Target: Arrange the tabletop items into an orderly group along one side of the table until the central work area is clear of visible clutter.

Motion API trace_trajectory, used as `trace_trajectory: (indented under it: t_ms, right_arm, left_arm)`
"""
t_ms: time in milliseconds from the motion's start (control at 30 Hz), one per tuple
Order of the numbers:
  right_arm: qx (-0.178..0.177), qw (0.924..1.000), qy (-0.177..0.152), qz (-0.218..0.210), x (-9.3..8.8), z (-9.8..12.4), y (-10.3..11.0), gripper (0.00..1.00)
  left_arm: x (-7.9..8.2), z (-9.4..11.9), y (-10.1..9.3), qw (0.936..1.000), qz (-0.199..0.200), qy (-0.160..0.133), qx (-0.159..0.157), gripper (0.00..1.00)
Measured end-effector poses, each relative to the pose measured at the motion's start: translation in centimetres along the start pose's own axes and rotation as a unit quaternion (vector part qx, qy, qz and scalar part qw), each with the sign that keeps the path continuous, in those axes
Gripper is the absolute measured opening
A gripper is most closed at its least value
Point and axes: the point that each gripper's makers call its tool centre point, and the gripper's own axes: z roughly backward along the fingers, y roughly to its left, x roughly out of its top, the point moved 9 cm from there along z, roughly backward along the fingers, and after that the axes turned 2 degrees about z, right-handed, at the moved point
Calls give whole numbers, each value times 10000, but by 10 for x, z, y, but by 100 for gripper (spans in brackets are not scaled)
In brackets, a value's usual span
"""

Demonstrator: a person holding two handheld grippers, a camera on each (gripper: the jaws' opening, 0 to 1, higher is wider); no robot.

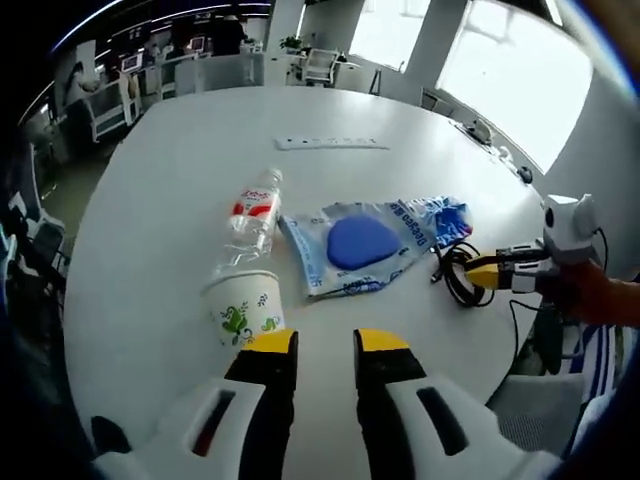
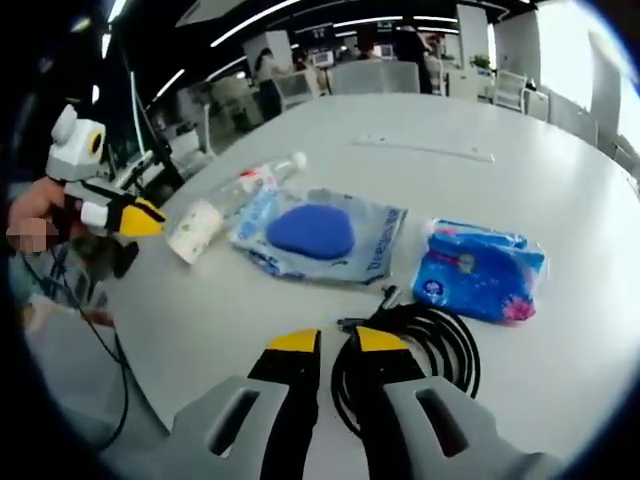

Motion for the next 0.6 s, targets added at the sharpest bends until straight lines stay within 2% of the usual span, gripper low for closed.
trace_trajectory:
  t_ms: [367,600]
  right_arm:
    - [116,9998,-158,-8,-8,13,12,15]
    - [180,9998,-129,10,-15,23,14,23]
  left_arm:
    - [23,0,7,9994,-315,-140,24,25]
    - [34,-5,18,9987,-492,-121,85,28]
